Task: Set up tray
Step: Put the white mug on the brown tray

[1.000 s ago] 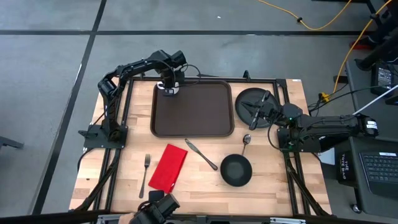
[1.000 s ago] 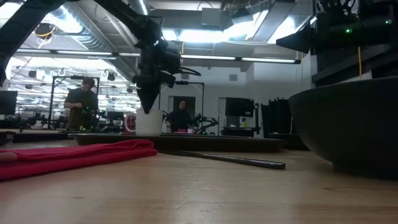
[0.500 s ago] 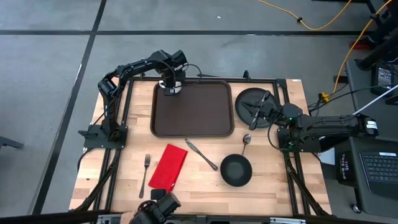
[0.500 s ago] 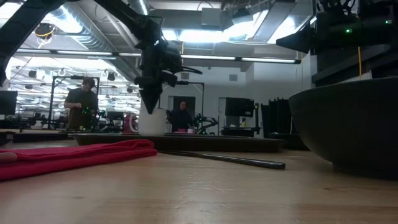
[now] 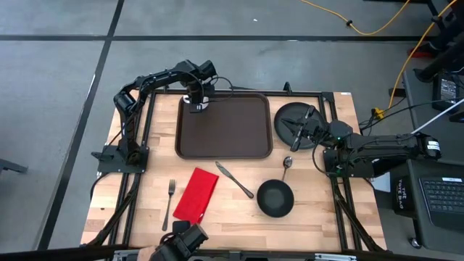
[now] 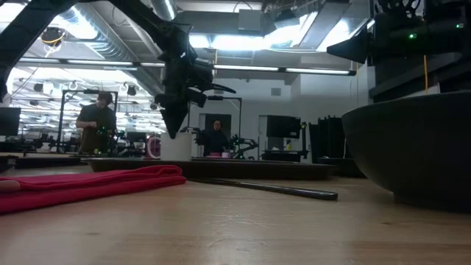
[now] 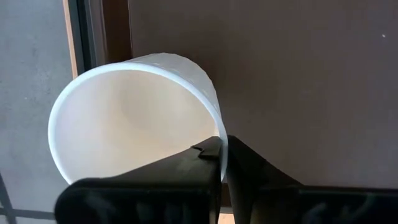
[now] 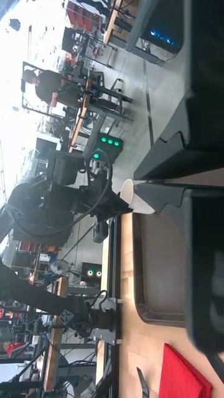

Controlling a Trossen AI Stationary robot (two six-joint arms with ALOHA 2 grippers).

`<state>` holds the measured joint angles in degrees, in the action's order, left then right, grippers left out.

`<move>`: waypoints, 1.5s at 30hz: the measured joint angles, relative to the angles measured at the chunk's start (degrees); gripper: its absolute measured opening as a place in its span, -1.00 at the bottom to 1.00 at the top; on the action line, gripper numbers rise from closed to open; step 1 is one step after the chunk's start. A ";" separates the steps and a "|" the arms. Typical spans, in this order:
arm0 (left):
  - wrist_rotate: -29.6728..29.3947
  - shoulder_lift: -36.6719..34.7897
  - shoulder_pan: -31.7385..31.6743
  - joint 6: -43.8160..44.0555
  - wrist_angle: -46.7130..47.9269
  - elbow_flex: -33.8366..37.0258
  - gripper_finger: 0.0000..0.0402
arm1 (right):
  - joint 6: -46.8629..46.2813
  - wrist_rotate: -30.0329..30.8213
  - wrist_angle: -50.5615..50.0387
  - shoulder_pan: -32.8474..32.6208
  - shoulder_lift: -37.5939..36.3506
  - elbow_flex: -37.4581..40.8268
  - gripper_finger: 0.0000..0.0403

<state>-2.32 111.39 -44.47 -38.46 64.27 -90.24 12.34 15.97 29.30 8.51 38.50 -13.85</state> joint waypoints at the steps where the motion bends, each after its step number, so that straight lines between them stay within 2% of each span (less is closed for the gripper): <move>1: -0.05 0.00 0.00 0.02 -0.04 0.00 -0.98 | 0.00 0.00 0.00 -0.02 0.00 0.00 -0.87; 18: -1.38 0.04 -0.02 0.17 -1.50 0.11 -0.97 | 0.17 0.02 0.00 0.00 0.00 0.00 -0.87; 33: -3.59 0.33 -0.09 0.26 -3.04 0.24 -0.65 | 0.17 0.02 0.00 0.00 0.00 0.00 -0.87; 45: -3.26 0.28 0.11 0.33 -2.84 0.17 -0.51 | 0.17 0.02 0.00 0.00 0.00 0.00 -0.87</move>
<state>-5.58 111.68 -44.36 -38.13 61.43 -90.06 12.51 15.99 29.30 8.51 38.50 -13.85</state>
